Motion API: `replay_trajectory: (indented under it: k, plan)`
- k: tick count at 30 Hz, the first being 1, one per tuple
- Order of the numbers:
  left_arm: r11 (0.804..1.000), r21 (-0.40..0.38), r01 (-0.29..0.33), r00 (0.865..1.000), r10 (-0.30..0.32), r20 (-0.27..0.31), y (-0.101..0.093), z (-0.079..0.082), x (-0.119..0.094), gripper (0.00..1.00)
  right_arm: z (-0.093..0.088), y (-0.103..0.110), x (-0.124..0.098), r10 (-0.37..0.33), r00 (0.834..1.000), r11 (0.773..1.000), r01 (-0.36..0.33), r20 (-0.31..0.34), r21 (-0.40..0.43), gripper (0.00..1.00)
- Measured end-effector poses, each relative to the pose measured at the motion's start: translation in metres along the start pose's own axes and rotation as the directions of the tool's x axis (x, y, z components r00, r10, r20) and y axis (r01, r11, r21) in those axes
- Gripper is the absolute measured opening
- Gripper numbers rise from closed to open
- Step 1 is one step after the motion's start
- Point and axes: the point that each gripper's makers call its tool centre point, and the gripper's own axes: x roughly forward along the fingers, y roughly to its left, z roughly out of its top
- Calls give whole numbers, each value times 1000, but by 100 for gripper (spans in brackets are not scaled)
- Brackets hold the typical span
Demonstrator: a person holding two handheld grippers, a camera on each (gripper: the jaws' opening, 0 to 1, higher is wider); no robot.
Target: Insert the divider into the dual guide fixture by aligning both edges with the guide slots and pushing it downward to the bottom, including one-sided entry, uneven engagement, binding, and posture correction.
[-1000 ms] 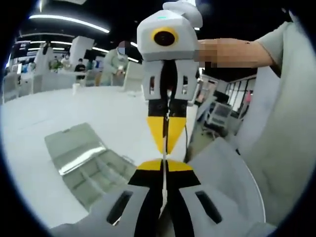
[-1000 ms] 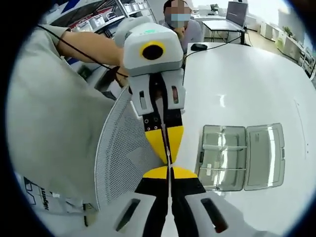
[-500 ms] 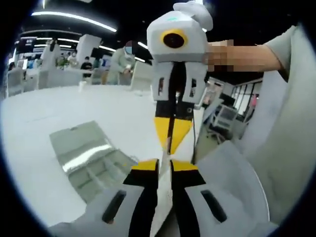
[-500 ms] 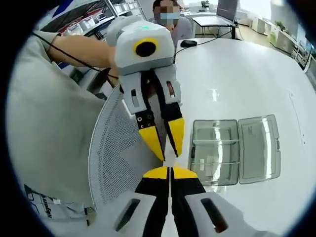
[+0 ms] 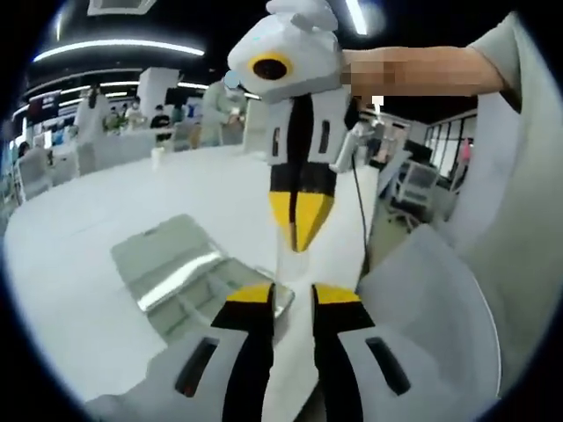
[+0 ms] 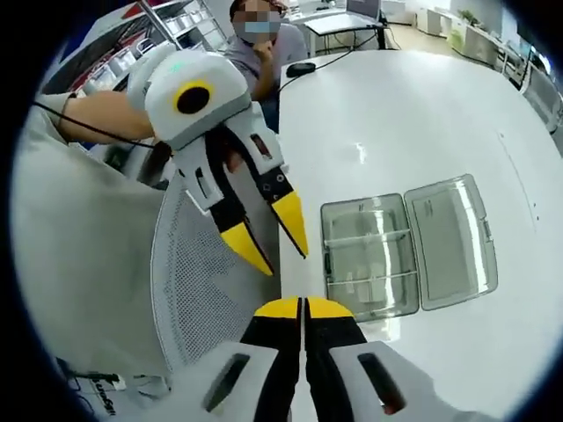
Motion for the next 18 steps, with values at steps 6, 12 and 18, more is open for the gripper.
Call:
replay_trajectory:
  k: [6,12,18]
  plan:
    - [1000,20,-12,1000,12,1,2,5,1,14,3,-1,0,9,1000,999,-10,9,34,0]
    - [1000,29,-9,1000,9,-5,3,4,4,14,3,-6,-1,6,1000,998,-7,14,69,0]
    - [999,37,-30,999,31,-11,6,3,5,17,1,-11,-2,3,1000,990,-5,13,144,0]
